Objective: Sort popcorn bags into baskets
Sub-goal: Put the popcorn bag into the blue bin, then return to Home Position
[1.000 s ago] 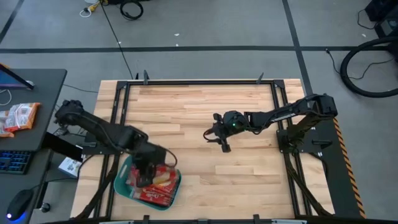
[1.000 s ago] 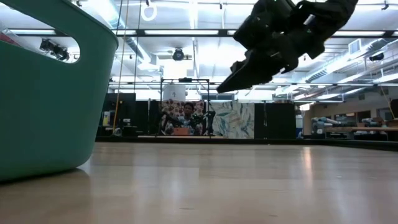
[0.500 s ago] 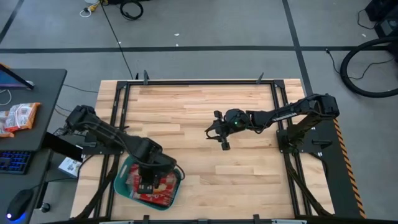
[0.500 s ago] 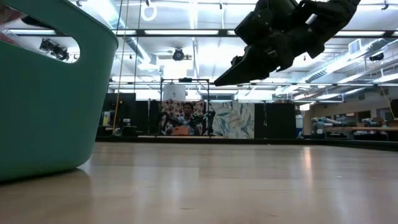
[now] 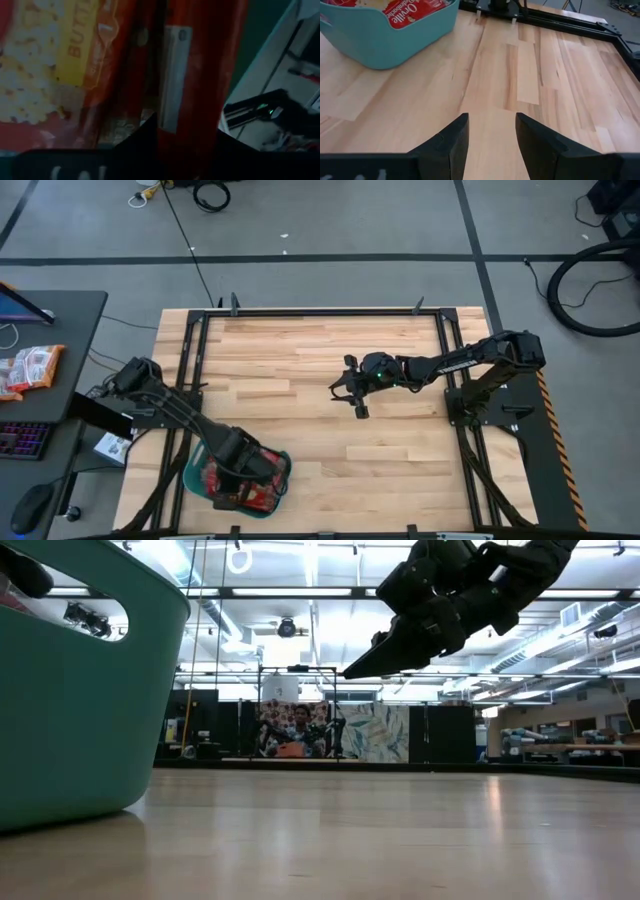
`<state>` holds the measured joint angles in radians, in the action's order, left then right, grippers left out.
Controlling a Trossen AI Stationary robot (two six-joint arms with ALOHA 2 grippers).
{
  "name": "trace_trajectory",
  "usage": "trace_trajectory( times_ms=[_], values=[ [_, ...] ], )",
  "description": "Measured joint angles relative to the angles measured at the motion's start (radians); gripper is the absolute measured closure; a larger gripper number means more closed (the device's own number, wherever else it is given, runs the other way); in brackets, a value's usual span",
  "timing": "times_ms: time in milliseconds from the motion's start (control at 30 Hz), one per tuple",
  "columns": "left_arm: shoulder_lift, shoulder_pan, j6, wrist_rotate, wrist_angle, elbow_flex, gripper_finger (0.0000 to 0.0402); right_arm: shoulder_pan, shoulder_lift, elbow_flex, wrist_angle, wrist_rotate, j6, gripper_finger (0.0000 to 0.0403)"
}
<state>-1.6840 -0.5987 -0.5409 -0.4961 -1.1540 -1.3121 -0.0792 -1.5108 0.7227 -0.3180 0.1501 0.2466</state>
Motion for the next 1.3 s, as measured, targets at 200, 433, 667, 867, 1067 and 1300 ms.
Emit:
trace_trajectory(
  times_ms=[200,433,667,867,1067,1300],
  values=[
    [0.0,0.002,-0.135,-0.051,0.018,0.0,0.0233,0.0,0.0,0.0,0.0,0.0,0.0,0.0237],
    [0.011,0.003,-0.186,-0.154,-0.087,0.0,0.0154,0.0,0.0,0.0,0.001,0.0,0.0,0.0237],
    [0.014,0.007,-0.129,-0.219,-0.311,-0.016,0.0161,0.0,0.0,0.0,0.001,0.0,0.001,0.0237],
    [0.016,0.013,-0.076,-0.086,-0.361,-0.131,0.0178,0.0,0.0,0.0,0.002,0.0,0.002,0.0237],
    [0.039,0.041,-0.13,0.148,-0.416,-0.255,0.0199,0.0,0.0,0.0,0.004,0.0,0.003,0.0237],
    [0.045,0.039,-0.118,0.666,-0.408,-0.326,0.0224,0.0,0.0,0.0,0.019,0.0,0.0,0.0237]
  ],
)
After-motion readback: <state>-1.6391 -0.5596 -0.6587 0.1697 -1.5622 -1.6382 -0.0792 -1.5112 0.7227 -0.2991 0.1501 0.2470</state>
